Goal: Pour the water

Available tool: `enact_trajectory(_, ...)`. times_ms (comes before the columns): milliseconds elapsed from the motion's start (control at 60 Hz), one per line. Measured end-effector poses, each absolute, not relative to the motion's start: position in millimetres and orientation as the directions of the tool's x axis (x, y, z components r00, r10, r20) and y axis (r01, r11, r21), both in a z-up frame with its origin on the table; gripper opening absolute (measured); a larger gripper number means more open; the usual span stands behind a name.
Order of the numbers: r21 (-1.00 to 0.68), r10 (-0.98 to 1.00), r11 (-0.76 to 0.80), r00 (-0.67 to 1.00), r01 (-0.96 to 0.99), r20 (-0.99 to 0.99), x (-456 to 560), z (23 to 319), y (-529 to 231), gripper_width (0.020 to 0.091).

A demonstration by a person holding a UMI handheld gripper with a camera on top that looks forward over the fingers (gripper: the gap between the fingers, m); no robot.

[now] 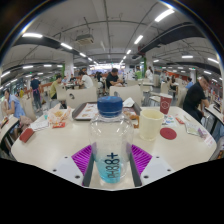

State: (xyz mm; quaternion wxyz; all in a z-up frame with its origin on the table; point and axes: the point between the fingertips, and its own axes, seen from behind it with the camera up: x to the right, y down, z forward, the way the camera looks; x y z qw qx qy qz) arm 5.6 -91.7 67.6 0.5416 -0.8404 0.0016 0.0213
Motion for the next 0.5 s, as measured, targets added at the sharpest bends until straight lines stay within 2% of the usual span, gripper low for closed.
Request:
enact_trajectory(183, -0.91, 0.007, -0.413, 1.0, -0.023, -0.028, 5.6, 66.5, -87.2, 0.0456)
enact_trajectory(200, -0.909, 0.007, -0.415, 1.0, -0.021, -0.026, 5.3, 66.4, -86.6, 0.0425)
enact_trajectory(233, -0.907, 0.003, -0.422, 1.0, -0.015, -0.017, 5.2, 65.9, -85.2, 0.0427)
enact_trajectory(250, -0.905, 0.003, -0.426, 1.0, -0.008, -0.01, 5.3, 65.6, -84.6, 0.0395)
enact_trajectory(367, -0.9, 0.005, -0.436, 1.0, -0.004, -0.006, -0.8, 75.5, -79.7, 0.0396)
enact_trajectory(500, -0.919, 0.039, -0.394, 0.998, -0.026, -0.046, -14.1, 114.1, -53.5, 0.0397)
